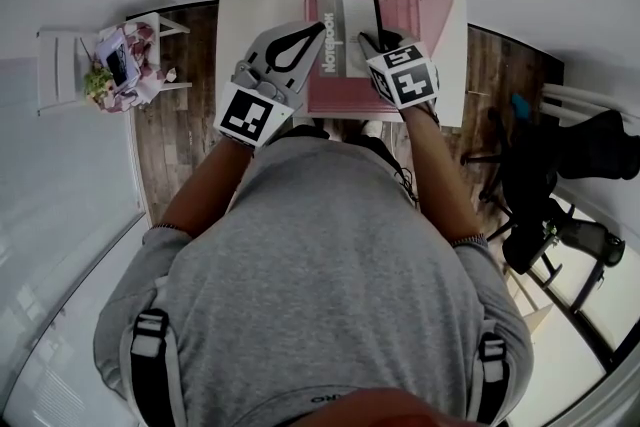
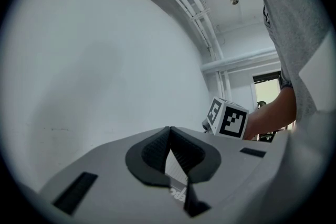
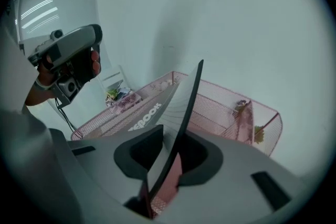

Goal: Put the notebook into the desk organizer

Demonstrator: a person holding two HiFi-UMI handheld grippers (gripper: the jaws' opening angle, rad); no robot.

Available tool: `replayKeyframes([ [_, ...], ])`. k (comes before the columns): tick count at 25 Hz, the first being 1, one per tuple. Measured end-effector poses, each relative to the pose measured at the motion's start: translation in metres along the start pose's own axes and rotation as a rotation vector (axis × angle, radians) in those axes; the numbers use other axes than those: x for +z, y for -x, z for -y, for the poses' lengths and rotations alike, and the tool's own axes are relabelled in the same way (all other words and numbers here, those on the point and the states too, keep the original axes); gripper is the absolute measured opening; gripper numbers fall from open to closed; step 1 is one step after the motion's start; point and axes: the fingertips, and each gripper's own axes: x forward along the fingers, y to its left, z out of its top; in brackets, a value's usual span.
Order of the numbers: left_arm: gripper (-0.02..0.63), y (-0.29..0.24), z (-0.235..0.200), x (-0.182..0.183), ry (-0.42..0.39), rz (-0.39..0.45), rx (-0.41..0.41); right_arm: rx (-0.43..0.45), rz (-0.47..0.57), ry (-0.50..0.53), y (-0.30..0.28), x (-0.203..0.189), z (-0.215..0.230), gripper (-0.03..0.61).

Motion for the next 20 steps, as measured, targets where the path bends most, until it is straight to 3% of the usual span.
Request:
replayKeyframes([
  [8,0.020,-0.001,-0.004,-0.004,0.006,-0.005,-0.004,-0.067,-0.064,0.077,-0.009,-0.004,0.004,0.106],
  [13,0.020,-0.001,-0.007,-0.006,0.014,-0.008,-0.002,-0.127,-0.084,0.108,-0.012,-0.004,0.014,0.187],
  [20,0.020,0.000,-0.007,-0.004,0.012,0.000,-0.009,-0.143,-0.091,0.082,-0.013,-0.006,0.022,0.236],
])
